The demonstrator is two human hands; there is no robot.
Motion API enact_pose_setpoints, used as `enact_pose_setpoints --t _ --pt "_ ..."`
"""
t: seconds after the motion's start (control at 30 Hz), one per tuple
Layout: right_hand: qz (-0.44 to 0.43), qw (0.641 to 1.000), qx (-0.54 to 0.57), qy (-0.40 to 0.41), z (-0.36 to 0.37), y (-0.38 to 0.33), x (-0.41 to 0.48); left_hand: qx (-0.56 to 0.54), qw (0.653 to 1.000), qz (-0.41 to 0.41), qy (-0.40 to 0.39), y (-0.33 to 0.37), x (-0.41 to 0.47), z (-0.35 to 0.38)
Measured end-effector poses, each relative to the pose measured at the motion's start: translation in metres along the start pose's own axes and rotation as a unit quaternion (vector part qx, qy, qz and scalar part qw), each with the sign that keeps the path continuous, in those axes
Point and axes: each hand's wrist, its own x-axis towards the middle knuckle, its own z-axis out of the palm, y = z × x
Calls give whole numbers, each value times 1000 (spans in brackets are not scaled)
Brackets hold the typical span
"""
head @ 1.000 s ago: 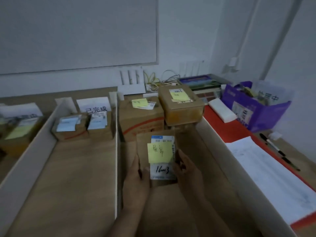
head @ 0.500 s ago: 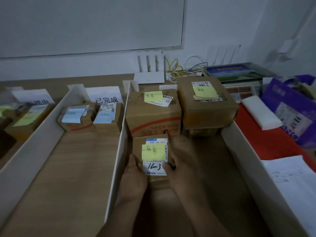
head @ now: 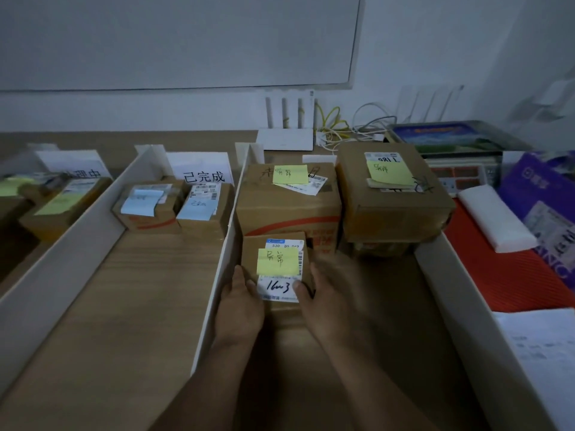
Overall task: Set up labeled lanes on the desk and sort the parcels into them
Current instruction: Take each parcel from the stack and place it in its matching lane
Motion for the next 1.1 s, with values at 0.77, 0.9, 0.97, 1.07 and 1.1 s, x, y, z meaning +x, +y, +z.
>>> enact_pose_setpoints --t 0.77,0.9,0.97,1.07,1.1 --pt "-353 932 -71 -28 30 -198 -216 -166 943 7 288 -153 -180 -236" --pt "-389 915 -83 -71 77 -248 -271 -159 932 -39 325 -229 -211 -285" --pt "-418 900 -85 -90 104 -275 -303 -148 922 -65 353 -269 -229 -313" --pt "-467 874 -80 -106 148 -316 -352 -138 905 -98 391 -327 -256 -355" --pt "-479 866 -78 -116 163 -328 -368 -130 899 -107 403 -346 -265 -369"
